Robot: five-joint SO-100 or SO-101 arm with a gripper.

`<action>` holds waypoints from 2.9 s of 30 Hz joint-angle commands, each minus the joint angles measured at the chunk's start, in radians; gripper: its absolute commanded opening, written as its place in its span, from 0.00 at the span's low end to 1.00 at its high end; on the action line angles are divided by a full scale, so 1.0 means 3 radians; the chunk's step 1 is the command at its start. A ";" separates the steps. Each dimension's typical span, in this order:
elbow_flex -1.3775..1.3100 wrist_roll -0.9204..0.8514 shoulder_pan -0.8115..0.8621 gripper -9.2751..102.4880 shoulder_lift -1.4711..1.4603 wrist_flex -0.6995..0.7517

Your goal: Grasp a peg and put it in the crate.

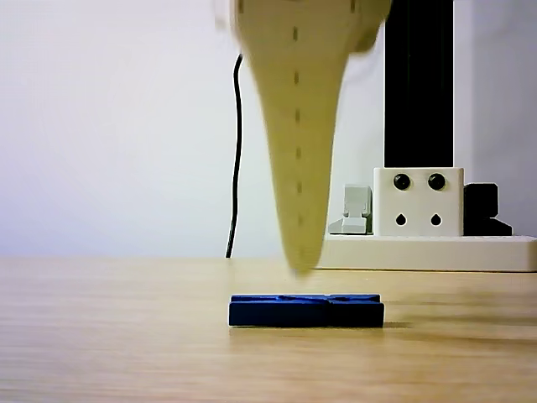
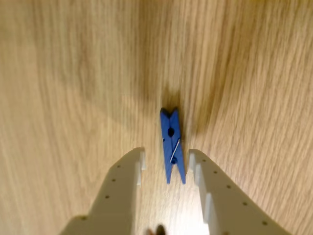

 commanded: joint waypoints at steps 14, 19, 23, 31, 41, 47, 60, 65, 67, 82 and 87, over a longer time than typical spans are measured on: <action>-0.0307 0.0005 0.0000 0.08 -0.0179 -0.0020; -0.0077 -0.0240 0.0000 0.08 0.0164 -0.0031; 0.0455 -0.0762 0.0031 0.08 0.0839 -0.0056; 0.1754 -0.2015 0.0327 0.08 0.2419 -0.0322; 0.2945 -0.3620 0.1350 0.08 0.3968 -0.1104; 0.3646 -0.4188 0.1846 0.08 0.4091 -0.2275; 0.4454 -0.4285 0.2398 0.08 0.3186 -0.4924; 0.4479 -0.4285 0.2444 0.08 0.2741 -0.5379; 0.4474 -0.4285 0.2444 0.08 0.2603 -0.5425; 0.4443 -0.4285 0.2398 0.08 0.2234 -0.5466; 0.4449 -0.4285 0.2398 0.09 0.2240 -0.5451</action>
